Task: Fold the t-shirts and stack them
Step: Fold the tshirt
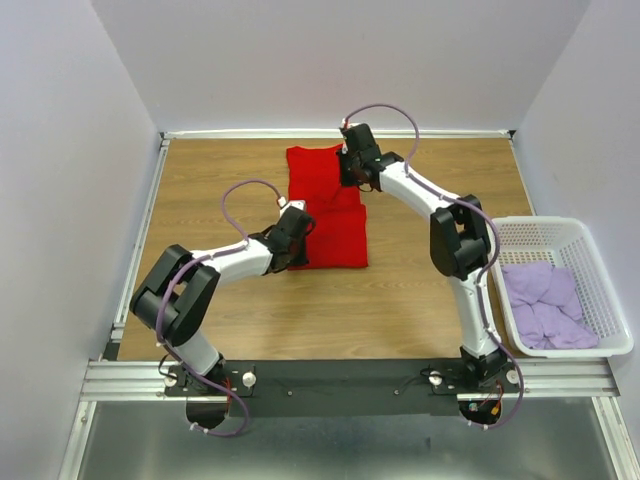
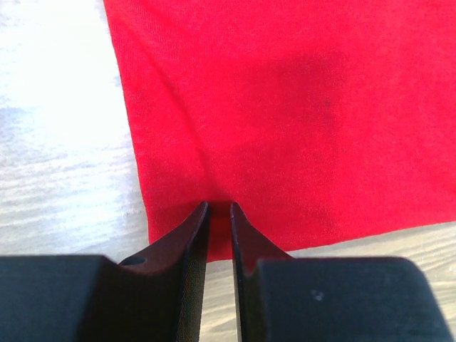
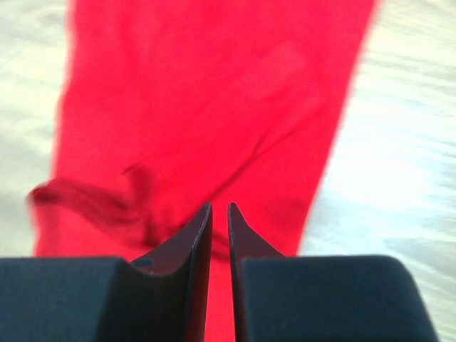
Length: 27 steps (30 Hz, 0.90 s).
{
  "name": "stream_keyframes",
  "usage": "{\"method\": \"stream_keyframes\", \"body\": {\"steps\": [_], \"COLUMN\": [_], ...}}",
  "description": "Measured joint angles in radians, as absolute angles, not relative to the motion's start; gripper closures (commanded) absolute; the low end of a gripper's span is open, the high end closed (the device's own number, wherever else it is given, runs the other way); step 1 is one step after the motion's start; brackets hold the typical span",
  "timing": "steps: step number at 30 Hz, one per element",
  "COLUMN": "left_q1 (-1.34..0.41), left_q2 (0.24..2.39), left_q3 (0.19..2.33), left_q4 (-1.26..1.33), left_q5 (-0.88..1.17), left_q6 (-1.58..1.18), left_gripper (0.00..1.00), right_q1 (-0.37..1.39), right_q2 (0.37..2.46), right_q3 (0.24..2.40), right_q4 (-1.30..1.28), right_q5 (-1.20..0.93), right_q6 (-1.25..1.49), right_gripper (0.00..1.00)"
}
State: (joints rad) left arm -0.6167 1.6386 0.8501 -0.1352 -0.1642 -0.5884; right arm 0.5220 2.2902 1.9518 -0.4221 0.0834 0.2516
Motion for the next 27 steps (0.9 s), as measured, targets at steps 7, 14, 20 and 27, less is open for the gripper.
{"method": "stream_keyframes", "body": {"steps": [7, 14, 20, 27], "left_q1": [-0.617, -0.617, -0.617, -0.617], "left_q2": [1.600, 1.523, 1.509, 1.503], "left_q3": [0.813, 0.749, 0.738, 0.737], "left_q4": [-0.141, -0.182, -0.190, -0.207], "left_q5": [-0.141, -0.117, -0.114, -0.112], "left_q6": [-0.600, -0.622, -0.635, -0.641], "left_gripper": [0.75, 0.75, 0.75, 0.75], "right_q1": [0.552, 0.567, 0.567, 0.550], "right_q2": [2.125, 2.054, 2.154, 2.412], "right_q3": [1.676, 1.545, 1.577, 1.753], "right_q4": [-0.322, -0.226, -0.113, -0.070], "right_q5": [-0.133, -0.417, -0.619, -0.767], "right_q6": [0.239, 0.271, 0.320, 0.389], "right_gripper": [0.75, 0.69, 0.69, 0.69]}}
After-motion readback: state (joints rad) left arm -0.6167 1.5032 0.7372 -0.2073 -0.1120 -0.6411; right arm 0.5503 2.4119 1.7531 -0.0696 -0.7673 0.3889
